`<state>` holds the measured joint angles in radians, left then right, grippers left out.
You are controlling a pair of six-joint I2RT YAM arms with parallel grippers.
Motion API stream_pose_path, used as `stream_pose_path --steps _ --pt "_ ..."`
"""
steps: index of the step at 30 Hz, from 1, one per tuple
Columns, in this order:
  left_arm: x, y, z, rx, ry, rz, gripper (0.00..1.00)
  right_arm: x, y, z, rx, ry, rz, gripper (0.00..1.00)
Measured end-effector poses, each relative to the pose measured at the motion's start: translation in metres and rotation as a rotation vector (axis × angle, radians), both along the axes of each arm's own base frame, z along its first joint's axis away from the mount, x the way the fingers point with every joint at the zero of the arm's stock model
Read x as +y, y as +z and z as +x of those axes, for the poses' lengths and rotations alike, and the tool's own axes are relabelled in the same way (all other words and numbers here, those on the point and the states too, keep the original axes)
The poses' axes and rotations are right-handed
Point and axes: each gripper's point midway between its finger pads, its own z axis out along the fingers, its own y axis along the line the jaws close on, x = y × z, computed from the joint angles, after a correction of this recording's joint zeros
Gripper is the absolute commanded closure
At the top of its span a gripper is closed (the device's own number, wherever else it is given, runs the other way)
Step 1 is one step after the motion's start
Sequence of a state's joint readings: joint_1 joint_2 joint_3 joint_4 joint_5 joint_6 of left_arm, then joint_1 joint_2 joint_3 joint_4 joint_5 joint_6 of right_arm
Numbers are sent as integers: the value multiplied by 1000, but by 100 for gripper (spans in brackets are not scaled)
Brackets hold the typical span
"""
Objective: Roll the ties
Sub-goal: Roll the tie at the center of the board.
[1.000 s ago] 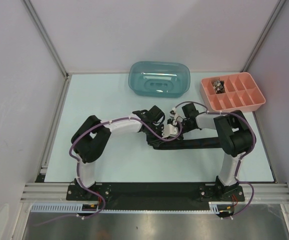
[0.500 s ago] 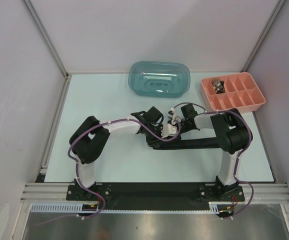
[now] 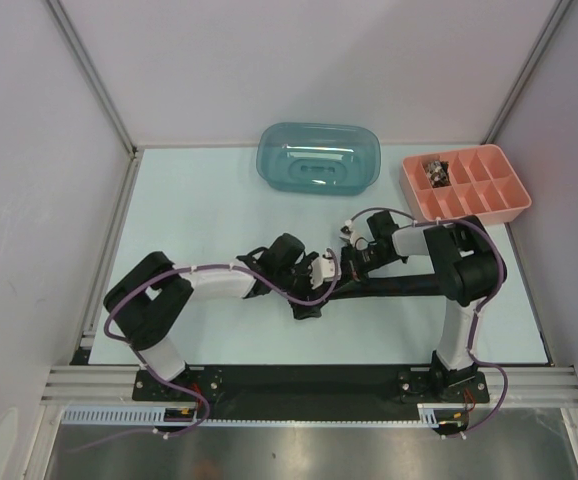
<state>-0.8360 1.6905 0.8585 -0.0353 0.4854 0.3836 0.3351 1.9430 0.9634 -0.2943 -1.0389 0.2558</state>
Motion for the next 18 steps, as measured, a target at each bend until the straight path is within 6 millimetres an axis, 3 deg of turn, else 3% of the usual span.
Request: stream_pose_path --steps 10,16,18 --pt "-17 5 17 -72 57 -104 7 -17 -14 -1 113 -19 -4 100" --pt "-27 -11 26 -80 27 -88 26 -18 -13 3 115 -13 4 100" --pt "-30 -11 29 -89 15 -88 40 -18 -13 5 113 -11 7 100"
